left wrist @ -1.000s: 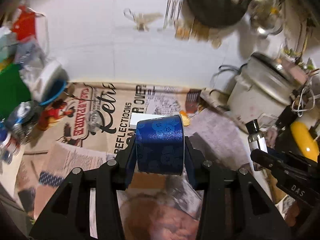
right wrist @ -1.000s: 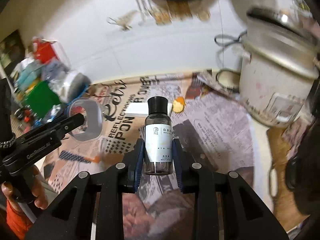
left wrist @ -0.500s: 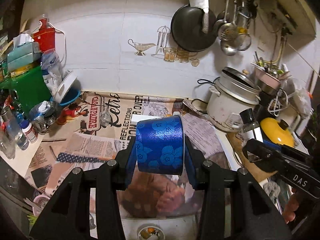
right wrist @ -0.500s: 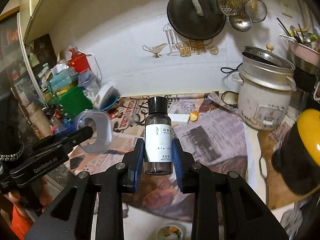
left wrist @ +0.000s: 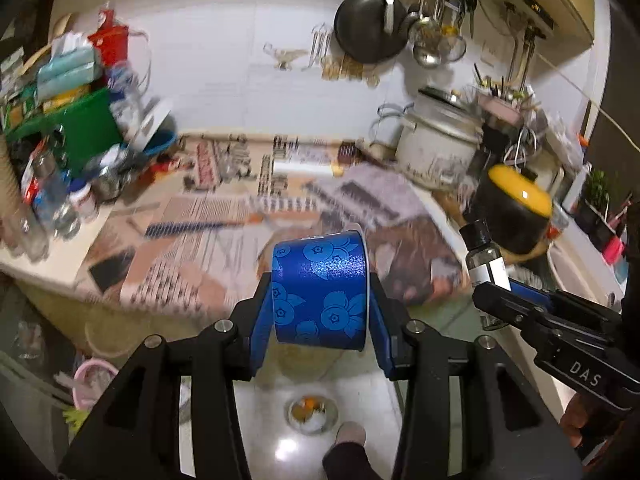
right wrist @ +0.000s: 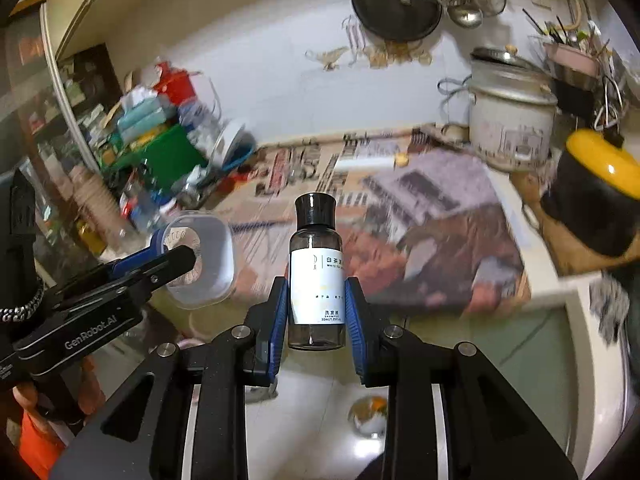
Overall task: Collect trash
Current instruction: 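Lift the bottle and tape roll off the counter and lower them toward the bin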
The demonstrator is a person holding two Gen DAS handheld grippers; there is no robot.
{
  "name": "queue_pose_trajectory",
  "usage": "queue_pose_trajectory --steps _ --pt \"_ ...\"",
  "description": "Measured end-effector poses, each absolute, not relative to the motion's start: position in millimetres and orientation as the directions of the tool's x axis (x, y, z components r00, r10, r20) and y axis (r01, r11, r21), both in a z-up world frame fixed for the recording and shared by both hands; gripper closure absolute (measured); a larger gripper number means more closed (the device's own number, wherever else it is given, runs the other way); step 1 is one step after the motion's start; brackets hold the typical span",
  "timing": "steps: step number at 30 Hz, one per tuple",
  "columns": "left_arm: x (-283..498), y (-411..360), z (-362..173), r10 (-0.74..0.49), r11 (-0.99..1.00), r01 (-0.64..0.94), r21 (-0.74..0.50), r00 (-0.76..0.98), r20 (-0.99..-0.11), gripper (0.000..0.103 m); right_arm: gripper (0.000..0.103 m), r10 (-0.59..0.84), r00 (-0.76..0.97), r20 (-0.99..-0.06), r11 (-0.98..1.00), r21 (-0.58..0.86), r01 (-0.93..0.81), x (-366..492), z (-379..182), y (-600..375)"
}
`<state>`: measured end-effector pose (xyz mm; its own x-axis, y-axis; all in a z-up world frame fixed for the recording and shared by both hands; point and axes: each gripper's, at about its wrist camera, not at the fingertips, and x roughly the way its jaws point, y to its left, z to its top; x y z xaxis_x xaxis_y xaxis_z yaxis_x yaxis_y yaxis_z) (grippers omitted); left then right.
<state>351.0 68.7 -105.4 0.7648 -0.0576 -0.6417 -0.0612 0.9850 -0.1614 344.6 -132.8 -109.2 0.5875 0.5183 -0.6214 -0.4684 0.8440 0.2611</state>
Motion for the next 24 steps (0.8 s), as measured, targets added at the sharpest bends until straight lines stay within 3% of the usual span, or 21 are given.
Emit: queue_pose_trajectory --steps 6,12,24 --pt "327.3 69.7 -142.1 -0.077 0.982 -0.072 -0.172 0.682 -0.727 0.060 0.077 0.511 0.530 -0.677 0.850 0.304 -0.430 318.9 -128.1 -128.3" --pt "328.7 64.4 -211.2 -0.108 0.976 -0.094 -0.196 0.575 -0.811 0.060 0.077 0.467 0.485 -0.739 0.872 0.294 -0.391 310.3 -166.6 -131.8" --pt "376.3 27.9 -388.0 -0.084 0.990 -0.074 -0.124 0.404 -0.911 0.060 0.077 0.374 0.351 -0.859 0.917 0.286 -0.276 348.0 -316.4 -157.0"
